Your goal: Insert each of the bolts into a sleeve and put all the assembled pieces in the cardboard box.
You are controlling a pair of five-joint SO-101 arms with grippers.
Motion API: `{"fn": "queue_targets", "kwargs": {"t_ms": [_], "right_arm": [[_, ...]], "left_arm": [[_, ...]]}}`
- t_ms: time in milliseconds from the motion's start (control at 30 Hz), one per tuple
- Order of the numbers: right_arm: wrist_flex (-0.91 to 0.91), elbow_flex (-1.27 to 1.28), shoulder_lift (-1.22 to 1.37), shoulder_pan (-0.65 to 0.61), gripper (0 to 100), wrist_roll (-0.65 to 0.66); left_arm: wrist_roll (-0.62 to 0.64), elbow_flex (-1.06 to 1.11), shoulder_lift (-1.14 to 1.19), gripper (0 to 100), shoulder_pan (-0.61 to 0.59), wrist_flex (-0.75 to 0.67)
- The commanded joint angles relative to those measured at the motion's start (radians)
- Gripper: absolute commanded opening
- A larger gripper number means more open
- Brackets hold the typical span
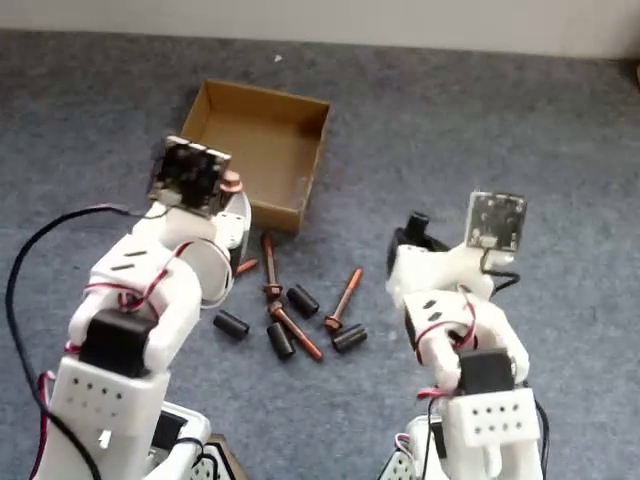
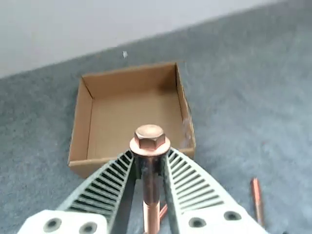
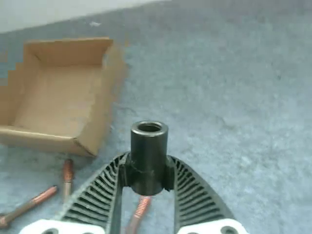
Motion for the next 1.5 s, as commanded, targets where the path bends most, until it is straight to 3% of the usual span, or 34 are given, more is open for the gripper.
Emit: {"fn": "queue_targets", "kwargs": {"t_ms": [0,100,200,367,567,900,1467], "right_arm": [[-0.002,-0.008,-0.085,-0.093,0.5,0.000],[-0.024,-0.008,-0.097,-0.154,0.5,0.014],[-0.087,0.044,-0.104,-0.213,0.5,0.120],[-0.338,0.242,-0.104,-0.315,0.5,0.259],[-0.567,0.403,-0.104,-0.424,0.5,0.285],[-0.587,0.427,-0.104,-0.539,0.5,0.281],[-0.588,0.417,-0.105,-0.587,0.5,0.279]], "left_arm": [[0.087,-0.007,-0.074,0,-0.001,-0.068],[0.120,-0.001,-0.088,0,-0.001,-0.086],[0.160,0.039,-0.091,0,0.004,-0.121],[0.204,0.096,-0.101,0,0.002,-0.218],[0.206,0.166,-0.245,0,0.022,-0.269],[0.206,0.377,-0.572,0,0.191,-0.270],[0.206,0.453,-0.647,0,0.200,-0.270]]}}
